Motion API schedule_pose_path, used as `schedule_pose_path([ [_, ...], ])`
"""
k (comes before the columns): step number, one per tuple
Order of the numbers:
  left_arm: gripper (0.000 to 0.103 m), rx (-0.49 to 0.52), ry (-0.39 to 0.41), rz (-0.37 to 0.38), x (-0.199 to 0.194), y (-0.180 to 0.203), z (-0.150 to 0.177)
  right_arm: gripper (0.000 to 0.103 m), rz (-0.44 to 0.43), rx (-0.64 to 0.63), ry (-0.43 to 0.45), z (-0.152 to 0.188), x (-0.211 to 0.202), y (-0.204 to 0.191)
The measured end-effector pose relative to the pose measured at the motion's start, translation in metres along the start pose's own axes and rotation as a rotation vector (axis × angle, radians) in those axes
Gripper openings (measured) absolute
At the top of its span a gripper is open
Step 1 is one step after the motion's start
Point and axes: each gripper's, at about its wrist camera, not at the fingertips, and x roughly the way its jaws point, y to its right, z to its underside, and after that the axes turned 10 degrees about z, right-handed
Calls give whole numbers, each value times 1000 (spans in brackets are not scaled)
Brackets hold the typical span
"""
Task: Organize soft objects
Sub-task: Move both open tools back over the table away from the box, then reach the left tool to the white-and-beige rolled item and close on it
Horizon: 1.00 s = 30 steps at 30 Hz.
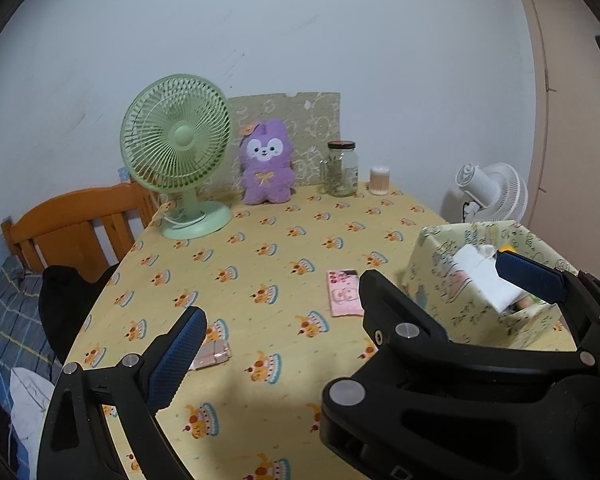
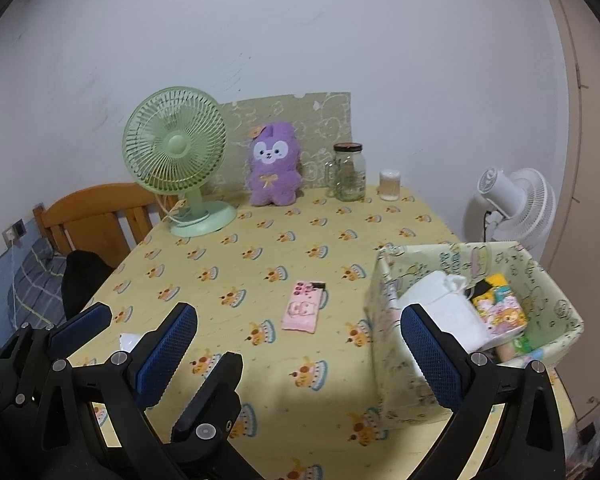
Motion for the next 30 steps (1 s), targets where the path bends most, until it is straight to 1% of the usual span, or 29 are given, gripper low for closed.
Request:
schedule_pose_path([
  [9, 99, -26, -33, -26, 12, -19, 10, 103, -26, -8, -27, 9, 18, -20],
  [14, 99, -45, -65, -49, 25, -32, 19, 103, -42, -27, -63, 15, 34, -32],
  [20, 99, -78, -101, -59, 37, -49, 27, 103, -43, -52, -84, 21, 50, -46],
  [25, 99, -103, -134, -72, 49, -61, 34, 103, -52, -71, -128, 26, 66, -55],
  [30, 99, -135, -167, -86, 61, -76, 39, 103, -52, -88, -149, 29, 79, -64],
])
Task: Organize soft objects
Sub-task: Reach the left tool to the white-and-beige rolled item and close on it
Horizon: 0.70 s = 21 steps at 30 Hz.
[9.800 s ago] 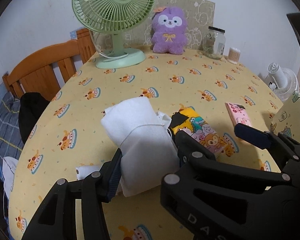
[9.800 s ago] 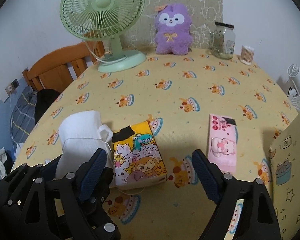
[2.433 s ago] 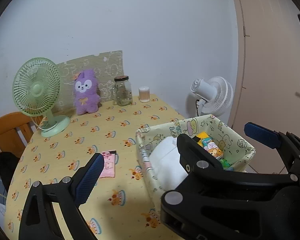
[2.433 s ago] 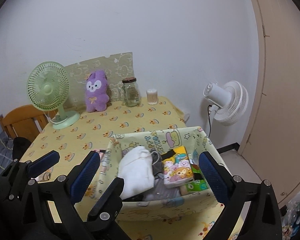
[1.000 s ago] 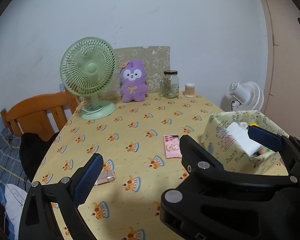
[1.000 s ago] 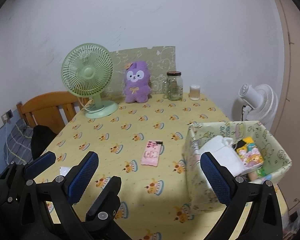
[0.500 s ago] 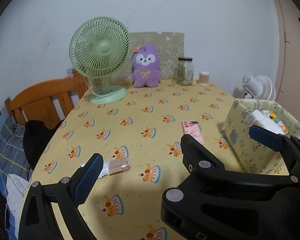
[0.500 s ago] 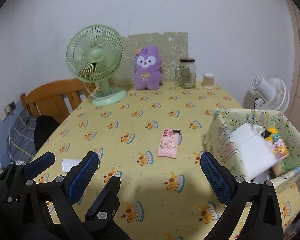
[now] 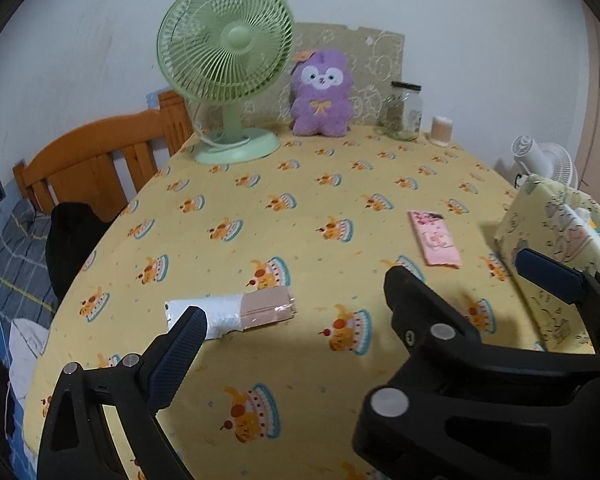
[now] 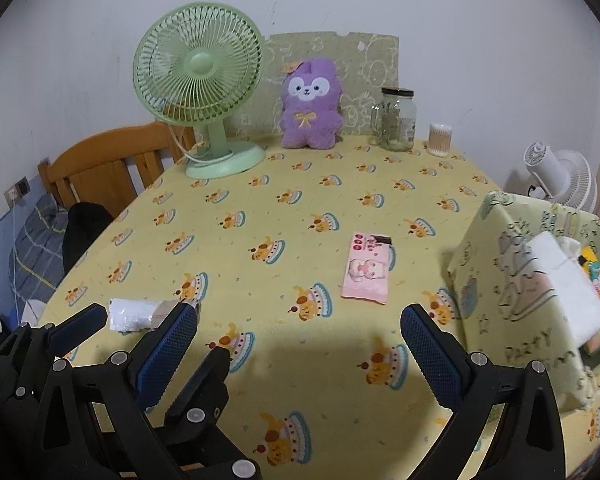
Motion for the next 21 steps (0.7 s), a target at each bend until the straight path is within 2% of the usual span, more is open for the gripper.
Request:
schedule_pose_path([
  [10, 95, -25, -60, -21, 27, -20, -4, 103, 2, -14, -44, -4, 28, -13],
  [14, 93, -66, -125, -8, 43, -29, -5, 103, 9, -14, -61, -5, 37, -15],
  [17, 91, -56, -123, -29, 46, -28, -6, 103, 7, -15, -75, -5, 44, -15],
  [18, 89, -55, -125, -33, 46, -28, -6, 103, 7, -14, -80, -5, 46, -15],
  [21, 71, -52, -141, -55, 49, -28, -6, 103, 9, -15, -93, -5, 51, -15],
])
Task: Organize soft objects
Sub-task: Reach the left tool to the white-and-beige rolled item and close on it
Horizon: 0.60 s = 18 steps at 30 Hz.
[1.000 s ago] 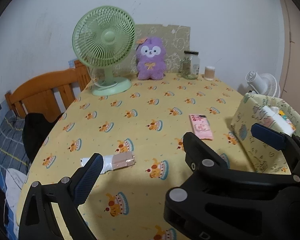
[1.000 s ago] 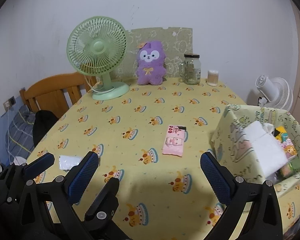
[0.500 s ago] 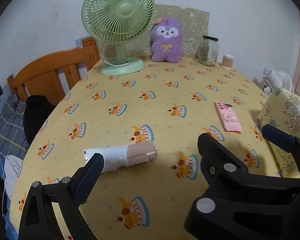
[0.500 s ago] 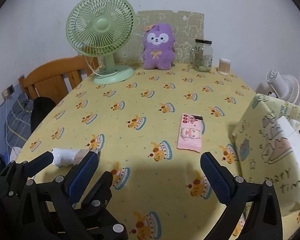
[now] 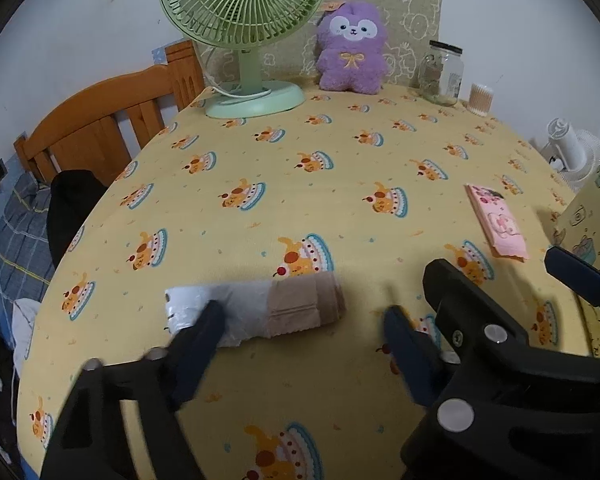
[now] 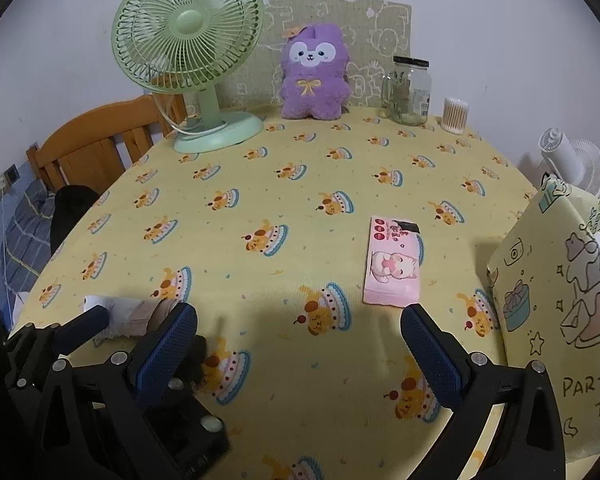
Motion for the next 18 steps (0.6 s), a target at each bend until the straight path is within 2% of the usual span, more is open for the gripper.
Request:
schedule_pose_path([
  [2, 61, -3, 1, -9, 1, -1, -1, 103, -6, 3, -9, 0, 2, 0],
  [4, 38, -2, 4, -6, 1, 0, -2, 103, -16, 10, -11, 0, 3, 1],
  [5, 35, -1, 4, -6, 1, 0, -3, 103, -16, 13, -9, 0, 3, 2],
  [7, 18, 0, 2, -2, 3, 0, -4, 103, -13, 14, -4, -1, 3, 3],
  [10, 3, 1, -5, 20, 4, 3, -5, 103, -13, 15, 4, -2, 2, 5],
  [18, 3, 57, -9, 19, 5, 23, -12, 103, -3, 28, 17, -6, 5, 18],
])
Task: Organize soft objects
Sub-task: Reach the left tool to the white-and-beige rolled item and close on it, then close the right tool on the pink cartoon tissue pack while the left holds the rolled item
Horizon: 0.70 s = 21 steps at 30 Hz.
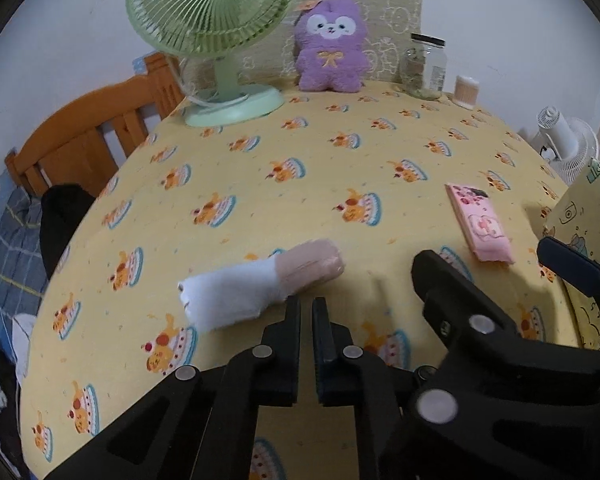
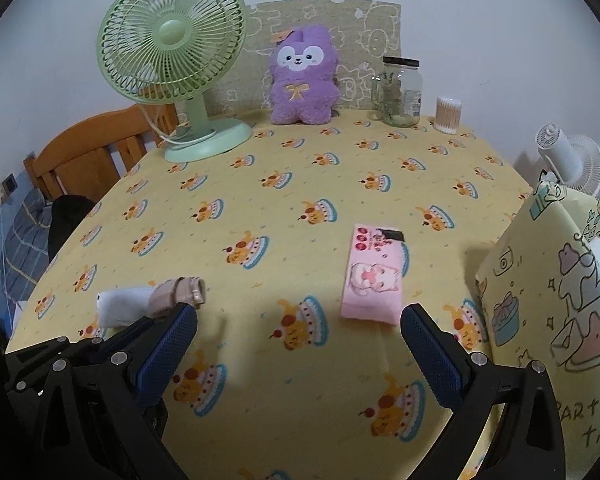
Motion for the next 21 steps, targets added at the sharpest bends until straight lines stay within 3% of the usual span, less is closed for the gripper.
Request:
schedule_pose_path([
  [7, 3, 57, 9, -4, 1, 17, -20, 103, 5, 56, -18, -14, 10, 18],
  [15, 3, 74, -42, 13, 26, 23, -27, 102, 37, 59, -73, -19, 35, 24],
  [21, 3, 64, -46, 29, 32, 21, -26, 88, 47, 73, -159, -20, 58, 29],
])
